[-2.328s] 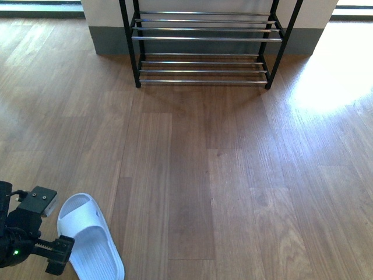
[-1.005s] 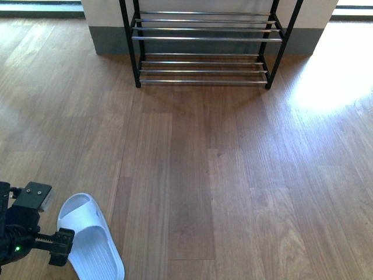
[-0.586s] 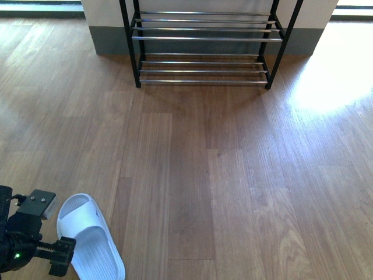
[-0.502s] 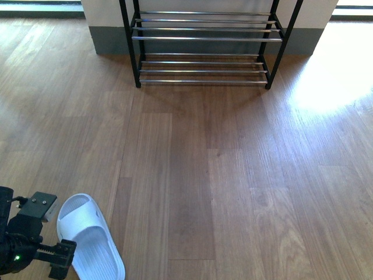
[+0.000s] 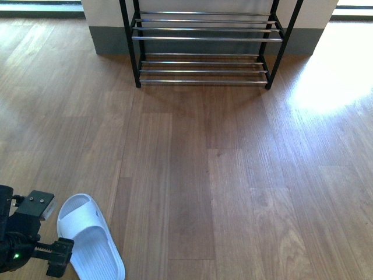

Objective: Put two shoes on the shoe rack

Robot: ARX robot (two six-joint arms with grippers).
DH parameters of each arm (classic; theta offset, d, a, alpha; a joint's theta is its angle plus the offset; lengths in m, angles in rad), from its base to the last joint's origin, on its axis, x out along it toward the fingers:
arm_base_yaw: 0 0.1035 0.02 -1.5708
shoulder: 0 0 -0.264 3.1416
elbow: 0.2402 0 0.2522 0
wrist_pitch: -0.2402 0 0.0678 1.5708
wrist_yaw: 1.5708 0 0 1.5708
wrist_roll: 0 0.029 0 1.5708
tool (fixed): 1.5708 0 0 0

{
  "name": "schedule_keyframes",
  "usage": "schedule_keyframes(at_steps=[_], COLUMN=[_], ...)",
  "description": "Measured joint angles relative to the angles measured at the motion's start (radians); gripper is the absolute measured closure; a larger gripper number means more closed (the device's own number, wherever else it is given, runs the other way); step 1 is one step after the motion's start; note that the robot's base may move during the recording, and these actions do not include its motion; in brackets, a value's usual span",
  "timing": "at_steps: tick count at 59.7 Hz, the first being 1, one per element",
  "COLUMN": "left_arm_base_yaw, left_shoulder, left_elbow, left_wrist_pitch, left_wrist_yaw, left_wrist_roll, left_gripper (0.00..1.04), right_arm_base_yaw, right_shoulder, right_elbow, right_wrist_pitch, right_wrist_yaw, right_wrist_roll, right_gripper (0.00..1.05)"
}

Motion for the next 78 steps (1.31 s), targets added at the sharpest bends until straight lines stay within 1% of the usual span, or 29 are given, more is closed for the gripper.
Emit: schedule_keyframes(at_steps=[12,19,36,39,45,46,50,51,55,56,60,61,64,65,69,70,74,78], left_arm_base_yaw=[0.0,-0.002,-0.003,-0.003,-0.003,-0.003,-0.003,-0.003,-0.003,-0.003,-0.003,-0.003,-0.003,-0.003,-0.003,-0.003,-0.003,-0.003], left_shoulder=[0.0,0.0,0.0,0.0,0.0,0.0,0.0,0.0,0.0,0.0,0.0,0.0,0.0,0.0,0.0,0.0,0.0,0.0], left_elbow=[0.0,-0.005,-0.006,-0.006,-0.006,-0.006,-0.006,-0.006,-0.006,-0.006,-0.006,-0.006,-0.006,-0.006,-0.006,-0.006,-0.006,-0.006], left_wrist_pitch=[0.018,0.065,0.071,0.071,0.076,0.076,0.077,0.076,0.076,0.076,0.075,0.072,0.07,0.069,0.065,0.064,0.064,0.062], left_wrist_yaw=[-0.008,-0.022,-0.034,-0.042,-0.037,-0.032,-0.025,-0.023,-0.02,-0.019,-0.013,-0.009,-0.006,-0.002,0.004,0.006,0.007,0.007], left_wrist_roll=[0.0,-0.017,-0.026,-0.026,-0.027,-0.027,-0.027,-0.026,-0.024,-0.023,-0.022,-0.022,-0.021,-0.021,-0.017,-0.013,-0.01,-0.003], left_gripper=[0.09,0.09,0.09,0.11,0.23,0.26,0.34,0.37,0.44,0.48,0.55,0.59,0.64,0.68,0.75,0.79,0.86,0.98], right_arm_base_yaw=[0.0,0.0,0.0,0.0,0.0,0.0,0.0,0.0,0.0,0.0,0.0,0.0,0.0,0.0,0.0,0.0,0.0,0.0], right_shoulder=[0.0,0.0,0.0,0.0,0.0,0.0,0.0,0.0,0.0,0.0,0.0,0.0,0.0,0.0,0.0,0.0,0.0,0.0], right_elbow=[0.0,0.0,0.0,0.0,0.0,0.0,0.0,0.0,0.0,0.0,0.0,0.0,0.0,0.0,0.0,0.0,0.0,0.0], right_wrist_pitch=[0.0,0.0,0.0,0.0,0.0,0.0,0.0,0.0,0.0,0.0,0.0,0.0,0.0,0.0,0.0,0.0,0.0,0.0], right_wrist_yaw=[0.0,0.0,0.0,0.0,0.0,0.0,0.0,0.0,0.0,0.0,0.0,0.0,0.0,0.0,0.0,0.0,0.0,0.0], right_wrist_roll=[0.0,0.0,0.0,0.0,0.0,0.0,0.0,0.0,0.0,0.0,0.0,0.0,0.0,0.0,0.0,0.0,0.0,0.0], right_gripper=[1.03,1.03,1.03,1.03,1.03,1.03,1.03,1.03,1.03,1.03,1.03,1.03,1.03,1.03,1.03,1.03,1.03,1.03])
